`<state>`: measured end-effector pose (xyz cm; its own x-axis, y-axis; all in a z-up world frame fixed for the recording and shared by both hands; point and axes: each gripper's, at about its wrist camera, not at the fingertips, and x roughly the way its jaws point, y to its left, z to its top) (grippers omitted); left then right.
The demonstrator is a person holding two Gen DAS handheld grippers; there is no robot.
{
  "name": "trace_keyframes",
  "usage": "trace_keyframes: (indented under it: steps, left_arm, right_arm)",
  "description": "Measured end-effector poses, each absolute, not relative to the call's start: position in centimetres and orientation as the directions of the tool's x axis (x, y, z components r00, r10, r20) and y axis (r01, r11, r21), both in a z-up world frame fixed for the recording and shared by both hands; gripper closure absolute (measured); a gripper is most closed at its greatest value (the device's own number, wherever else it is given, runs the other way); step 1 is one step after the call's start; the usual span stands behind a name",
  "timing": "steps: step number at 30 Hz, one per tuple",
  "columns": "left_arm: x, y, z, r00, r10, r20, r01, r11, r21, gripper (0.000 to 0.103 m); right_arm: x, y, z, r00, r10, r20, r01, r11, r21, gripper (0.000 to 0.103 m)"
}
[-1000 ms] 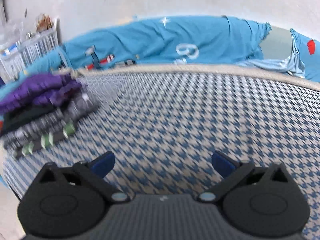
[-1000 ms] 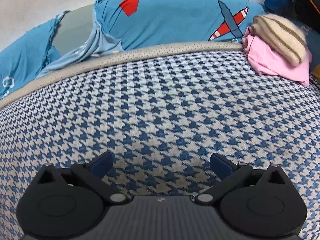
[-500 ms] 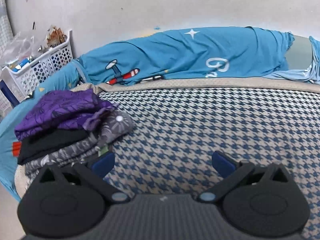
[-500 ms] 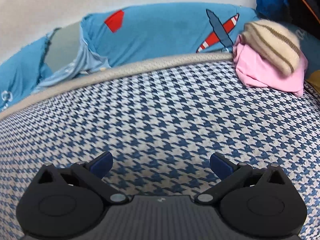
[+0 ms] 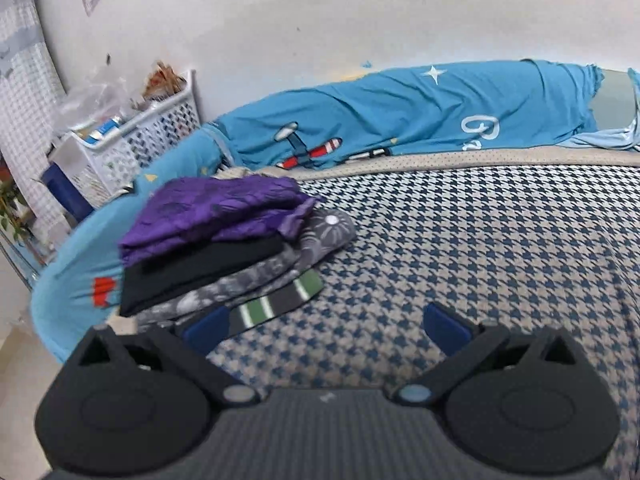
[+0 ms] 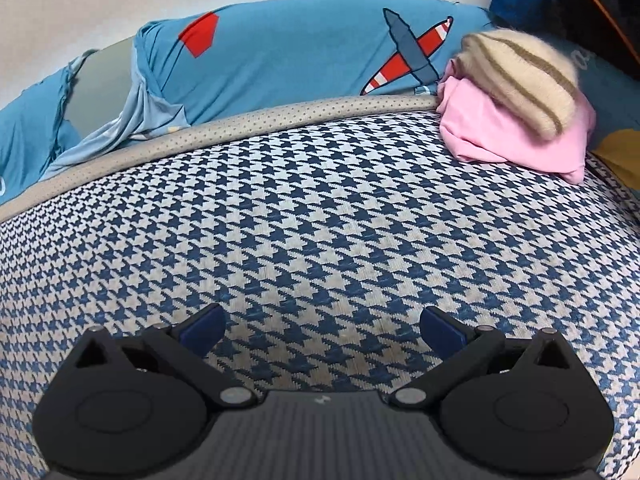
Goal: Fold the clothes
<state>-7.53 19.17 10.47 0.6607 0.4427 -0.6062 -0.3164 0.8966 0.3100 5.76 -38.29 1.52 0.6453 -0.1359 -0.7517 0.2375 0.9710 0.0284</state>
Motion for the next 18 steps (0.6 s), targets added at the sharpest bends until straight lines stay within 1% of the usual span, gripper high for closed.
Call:
trace_keyframes:
  steps: [4, 11, 18]
  left_arm:
    - [-10.5, 18.7, 13.5, 0.674, 0.436, -0.597, -0.328, 0.9, 0.287, 0.0]
    - [-14.5, 17.5, 21.0, 0.74, 0.429, -0.519, -0.343, 0.903, 0.258, 0.0]
    - [-17.8, 17.7, 27.5, 0.751, 0.501, -0.431, -0.411, 0.864, 0.29, 0.0]
  right_arm:
    - [4.8, -38.4, 2.0, 0.662, -0.123, -0.74, 0.232, 0.972, 0.046, 0.0]
    - [2.7, -39.7, 3.1, 0.685, -0.084, -0.724, 0.256, 0.958, 0.131, 0.0]
    - [0.8, -40.7, 3.5, 0.691, -0.072, -0.719, 0.269, 0.949, 0.164, 0.0]
